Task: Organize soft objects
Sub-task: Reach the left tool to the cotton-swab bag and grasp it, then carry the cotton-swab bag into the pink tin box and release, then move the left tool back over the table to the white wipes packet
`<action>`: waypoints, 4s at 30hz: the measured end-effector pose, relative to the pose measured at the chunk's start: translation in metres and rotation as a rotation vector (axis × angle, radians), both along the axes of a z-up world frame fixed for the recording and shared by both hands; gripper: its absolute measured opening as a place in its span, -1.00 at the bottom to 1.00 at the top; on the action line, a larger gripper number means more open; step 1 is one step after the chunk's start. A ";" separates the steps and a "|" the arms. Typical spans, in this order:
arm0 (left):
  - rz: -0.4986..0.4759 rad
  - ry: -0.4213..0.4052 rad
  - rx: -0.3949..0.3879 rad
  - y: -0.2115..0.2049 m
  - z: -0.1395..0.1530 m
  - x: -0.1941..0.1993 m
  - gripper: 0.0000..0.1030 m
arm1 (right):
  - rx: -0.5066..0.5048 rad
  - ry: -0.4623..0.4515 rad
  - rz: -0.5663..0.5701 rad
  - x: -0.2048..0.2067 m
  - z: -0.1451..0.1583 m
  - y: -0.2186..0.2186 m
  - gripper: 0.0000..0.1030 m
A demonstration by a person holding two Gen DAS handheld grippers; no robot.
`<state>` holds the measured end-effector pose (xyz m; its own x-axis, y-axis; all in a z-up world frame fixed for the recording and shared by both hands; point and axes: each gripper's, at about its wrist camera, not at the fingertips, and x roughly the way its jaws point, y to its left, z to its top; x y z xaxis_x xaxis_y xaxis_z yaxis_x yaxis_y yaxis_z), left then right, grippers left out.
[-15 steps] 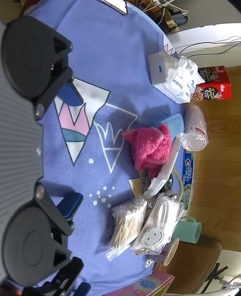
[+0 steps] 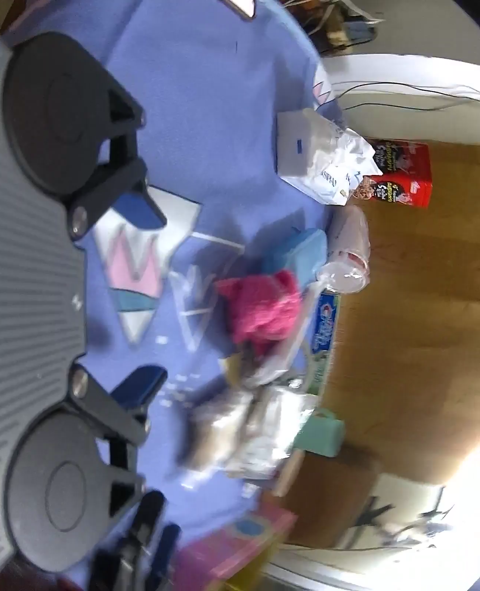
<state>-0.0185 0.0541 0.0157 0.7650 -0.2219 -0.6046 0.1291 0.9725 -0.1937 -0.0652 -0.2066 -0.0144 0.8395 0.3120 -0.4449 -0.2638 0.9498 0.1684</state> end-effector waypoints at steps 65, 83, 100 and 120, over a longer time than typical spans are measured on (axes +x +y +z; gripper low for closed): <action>-0.140 -0.061 -0.225 -0.099 0.065 0.062 0.39 | -0.447 -0.554 -0.467 0.054 0.051 -0.227 0.78; 0.064 -0.006 -0.197 0.001 0.032 0.042 0.39 | -0.245 -0.525 -0.214 0.058 0.087 -0.159 0.81; 0.061 -0.026 -0.341 0.078 0.010 0.031 0.39 | -0.368 -0.132 0.501 0.132 0.043 0.101 -0.47; -0.221 0.057 -0.260 0.004 0.003 0.027 0.64 | -0.266 -0.070 0.435 0.014 0.013 0.040 0.30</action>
